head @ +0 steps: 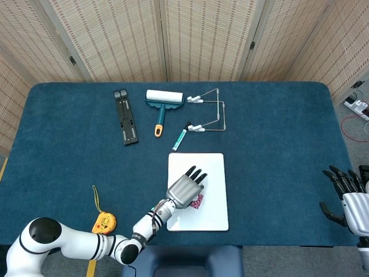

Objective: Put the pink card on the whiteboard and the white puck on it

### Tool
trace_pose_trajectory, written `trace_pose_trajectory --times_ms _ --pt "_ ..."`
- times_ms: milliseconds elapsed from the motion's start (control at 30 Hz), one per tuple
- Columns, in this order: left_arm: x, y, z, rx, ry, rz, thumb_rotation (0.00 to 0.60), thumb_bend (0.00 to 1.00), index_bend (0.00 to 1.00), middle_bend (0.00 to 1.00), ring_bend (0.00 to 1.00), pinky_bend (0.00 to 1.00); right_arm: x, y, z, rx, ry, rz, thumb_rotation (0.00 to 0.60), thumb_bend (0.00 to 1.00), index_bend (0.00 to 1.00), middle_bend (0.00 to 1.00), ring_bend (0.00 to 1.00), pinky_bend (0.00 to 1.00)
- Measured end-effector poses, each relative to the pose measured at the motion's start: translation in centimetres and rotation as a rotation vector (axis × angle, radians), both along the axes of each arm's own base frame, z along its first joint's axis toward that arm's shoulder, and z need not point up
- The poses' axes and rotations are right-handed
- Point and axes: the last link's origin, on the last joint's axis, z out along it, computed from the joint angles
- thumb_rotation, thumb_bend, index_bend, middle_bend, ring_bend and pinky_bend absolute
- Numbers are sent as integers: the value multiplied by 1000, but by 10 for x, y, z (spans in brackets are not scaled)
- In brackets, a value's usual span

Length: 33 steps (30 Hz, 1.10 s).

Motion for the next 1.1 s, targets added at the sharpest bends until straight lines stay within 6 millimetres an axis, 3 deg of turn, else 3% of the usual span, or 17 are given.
trace_pose_trajectory --times_ms 133,300,500,700,833,1100 --pt "-2 -2 0 -3 15 7 600 373 270 107 43 0 0 0 0 0 0 1 600 367 115 103 118 0" --pt "-3 -1 7 5 -4 34 600 373 222 106 42 0 1 1 1 -2 0 4 600 368 115 103 118 0" --pt "-13 12 35 51 -131 131 600 373 218 106 42 0 1 2 2 -1 4 4 600 368 115 103 118 0" --pt "-51 33 82 161 -213 239 600 375 218 105 43 0 1 1 2 5 4 5 600 367 115 103 117 0" --pt "-88 41 116 237 -267 328 600 376 219 105 47 0 1 -1 3 10 -4 11 600 368 115 103 118 0" --pt "-170 27 172 386 -303 448 600 376 220 106 55 0 2 -6 5 33 -26 23 600 368 115 103 119 0"
